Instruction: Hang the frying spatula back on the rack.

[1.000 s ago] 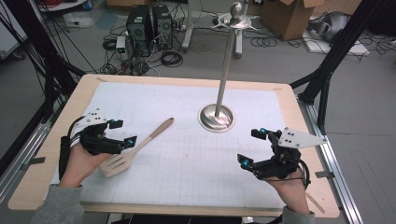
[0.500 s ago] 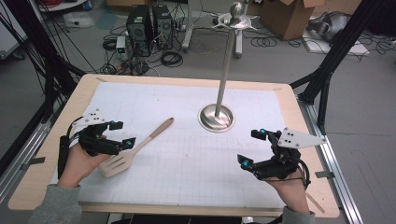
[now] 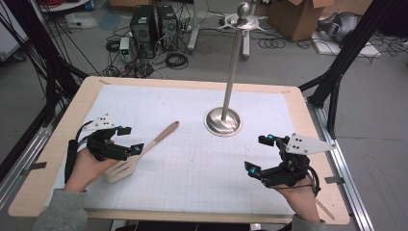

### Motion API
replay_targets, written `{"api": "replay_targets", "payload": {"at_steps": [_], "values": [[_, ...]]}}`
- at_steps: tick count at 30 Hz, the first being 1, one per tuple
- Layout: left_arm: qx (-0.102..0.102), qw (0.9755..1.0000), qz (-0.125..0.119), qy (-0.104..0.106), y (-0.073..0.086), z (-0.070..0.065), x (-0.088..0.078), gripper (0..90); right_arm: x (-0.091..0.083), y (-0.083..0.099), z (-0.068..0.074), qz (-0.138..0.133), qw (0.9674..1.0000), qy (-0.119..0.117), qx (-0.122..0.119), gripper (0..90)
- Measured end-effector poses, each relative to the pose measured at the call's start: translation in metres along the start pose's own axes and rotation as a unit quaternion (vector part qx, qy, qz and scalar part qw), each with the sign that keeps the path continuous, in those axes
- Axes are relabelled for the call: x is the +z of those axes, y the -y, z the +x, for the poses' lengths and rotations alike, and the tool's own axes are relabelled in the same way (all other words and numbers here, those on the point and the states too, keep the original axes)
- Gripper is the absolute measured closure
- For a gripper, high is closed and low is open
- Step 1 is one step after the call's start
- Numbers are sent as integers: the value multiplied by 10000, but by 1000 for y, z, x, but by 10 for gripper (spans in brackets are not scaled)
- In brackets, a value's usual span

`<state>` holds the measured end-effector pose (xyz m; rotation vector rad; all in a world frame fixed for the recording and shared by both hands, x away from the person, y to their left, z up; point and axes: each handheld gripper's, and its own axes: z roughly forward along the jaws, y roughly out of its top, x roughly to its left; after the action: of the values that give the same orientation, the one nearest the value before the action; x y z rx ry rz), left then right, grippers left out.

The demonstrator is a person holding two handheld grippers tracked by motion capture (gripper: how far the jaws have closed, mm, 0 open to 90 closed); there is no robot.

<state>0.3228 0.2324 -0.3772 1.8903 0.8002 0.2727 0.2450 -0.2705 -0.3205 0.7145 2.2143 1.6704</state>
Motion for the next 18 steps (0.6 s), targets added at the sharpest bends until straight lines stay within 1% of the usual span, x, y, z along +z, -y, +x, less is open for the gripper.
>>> {"api": "replay_targets", "payload": {"at_steps": [4, 6, 9, 12, 13, 15, 18], "values": [[2, 10000, 83, 2, 3, 2, 8, 113, -4, 1, 1, -12, 10000, 54, 33, 51], [-15, 9999, 128, 11, 4, 3, 12, 114, -5, 2, 1, -9, 10000, 79, 11, 50], [-37, 9998, 198, 23, 6, 3, 17, 122, -5, 3, 2, 32, 9999, 82, 57, 50], [-39, 9997, 257, 46, 8, 4, 21, 134, -6, 3, 2, 50, 10000, 79, 31, 50], [-31, 9996, 277, 63, 8, 5, 21, 137, -7, 4, 2, 52, 9999, 83, 56, 50], [-10, 9996, 266, 12, 9, 6, 22, 140, -8, 4, 3, 34, 10000, 85, 37, 50], [-30, 9996, 288, -37, 11, 8, 24, 153, -10, 3, 3, 1, 9999, 113, 12, 50]]}}
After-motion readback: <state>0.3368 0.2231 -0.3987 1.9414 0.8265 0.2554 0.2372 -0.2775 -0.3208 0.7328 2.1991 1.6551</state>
